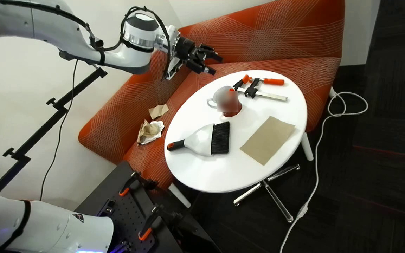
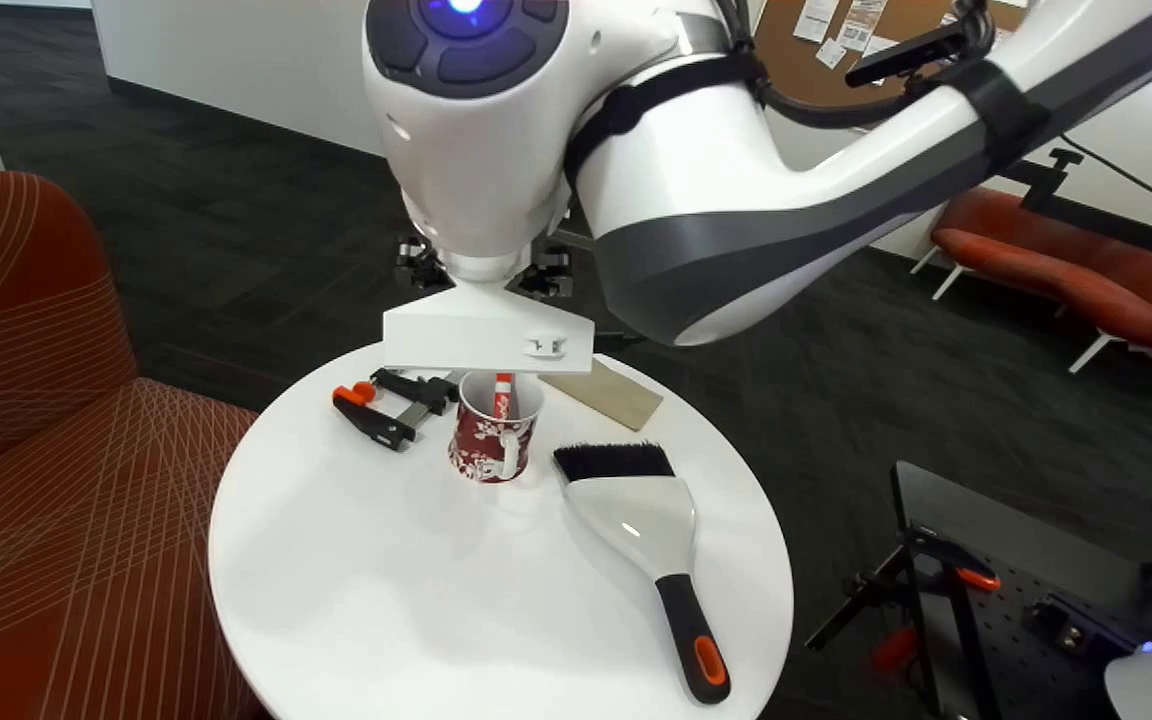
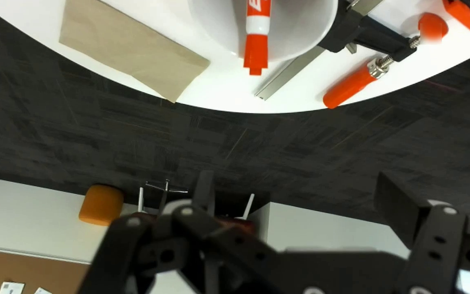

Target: Pick up the pen from the table and put it in the mug cup.

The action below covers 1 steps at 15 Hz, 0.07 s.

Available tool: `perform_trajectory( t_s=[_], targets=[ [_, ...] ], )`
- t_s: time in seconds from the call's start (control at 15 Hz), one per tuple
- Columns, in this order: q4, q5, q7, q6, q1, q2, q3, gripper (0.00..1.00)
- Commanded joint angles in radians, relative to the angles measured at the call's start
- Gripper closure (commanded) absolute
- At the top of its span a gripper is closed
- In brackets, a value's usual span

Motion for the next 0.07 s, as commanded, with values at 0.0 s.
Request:
perform_trajectory(
  t_s=[0.0],
  targets=[
    [-0.001, -0.005, 0.001, -0.006, -0.011, -0.003, 0.014, 0.0]
  ],
)
